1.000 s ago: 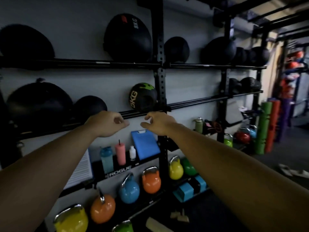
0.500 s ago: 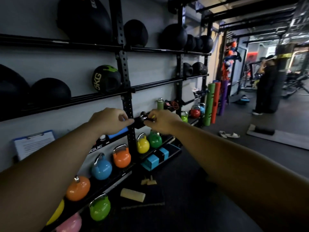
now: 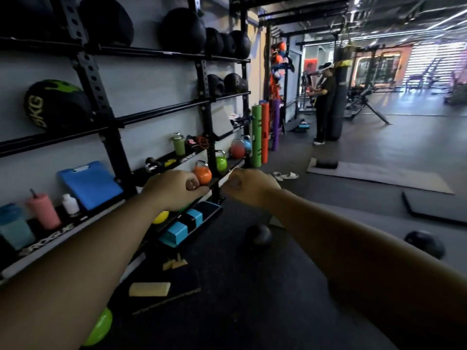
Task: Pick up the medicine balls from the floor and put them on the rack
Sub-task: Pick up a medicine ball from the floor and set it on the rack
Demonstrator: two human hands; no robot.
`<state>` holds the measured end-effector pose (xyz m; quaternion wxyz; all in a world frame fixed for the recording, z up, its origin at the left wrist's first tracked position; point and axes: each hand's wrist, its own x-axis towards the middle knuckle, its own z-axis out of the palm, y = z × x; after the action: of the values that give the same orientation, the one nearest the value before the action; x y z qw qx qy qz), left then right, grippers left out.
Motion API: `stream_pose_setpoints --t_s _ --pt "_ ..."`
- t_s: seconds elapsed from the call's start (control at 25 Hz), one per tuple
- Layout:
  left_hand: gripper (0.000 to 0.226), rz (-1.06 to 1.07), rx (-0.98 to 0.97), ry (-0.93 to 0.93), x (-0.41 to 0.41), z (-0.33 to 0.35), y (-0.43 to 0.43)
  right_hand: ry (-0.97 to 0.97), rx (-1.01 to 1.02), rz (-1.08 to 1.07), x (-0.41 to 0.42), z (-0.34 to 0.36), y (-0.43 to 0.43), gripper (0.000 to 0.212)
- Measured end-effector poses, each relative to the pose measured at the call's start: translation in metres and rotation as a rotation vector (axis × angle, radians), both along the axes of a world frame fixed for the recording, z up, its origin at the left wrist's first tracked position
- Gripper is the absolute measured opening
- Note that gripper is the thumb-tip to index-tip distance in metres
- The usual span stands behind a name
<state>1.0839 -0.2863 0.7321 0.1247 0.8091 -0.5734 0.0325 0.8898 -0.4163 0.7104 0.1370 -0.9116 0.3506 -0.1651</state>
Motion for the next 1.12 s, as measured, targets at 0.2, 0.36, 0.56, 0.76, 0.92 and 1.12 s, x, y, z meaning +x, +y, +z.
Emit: stream_pose_setpoints --t_s 0.2,0.36,0.56,0.76,0.92,1.12 --pt "0.054 -0.068 0.113 0.011 -0.095 -0.034 -0.104 0.096 0.033 -0.087 -0.103 -0.029 -0.094 0.054" --pt "0.058 -0.057 0.132 0.023 -0.145 -0.046 -0.173 0.219 0.046 -0.104 -0.168 -0.045 -0.175 0.077" --pt "0.057 -0.015 0.237 -0.013 -0.166 -0.064 -0.232 0.186 0.067 -0.157 -0.224 -0.063 -0.254 0.052" --pt "0.053 0.023 0.202 0.016 -0.137 -0.063 -0.287 0.174 0.091 -0.218 -0.233 -0.072 -0.321 0.056" --pt "0.051 0.025 0.174 0.064 -0.094 -0.081 -0.341 0.231 0.099 -0.255 -0.212 -0.089 -0.374 0.061" --pt "0.057 -0.030 0.223 0.117 -0.011 -0.115 -0.432 0.268 0.080 -0.240 -0.137 -0.104 -0.453 0.060"
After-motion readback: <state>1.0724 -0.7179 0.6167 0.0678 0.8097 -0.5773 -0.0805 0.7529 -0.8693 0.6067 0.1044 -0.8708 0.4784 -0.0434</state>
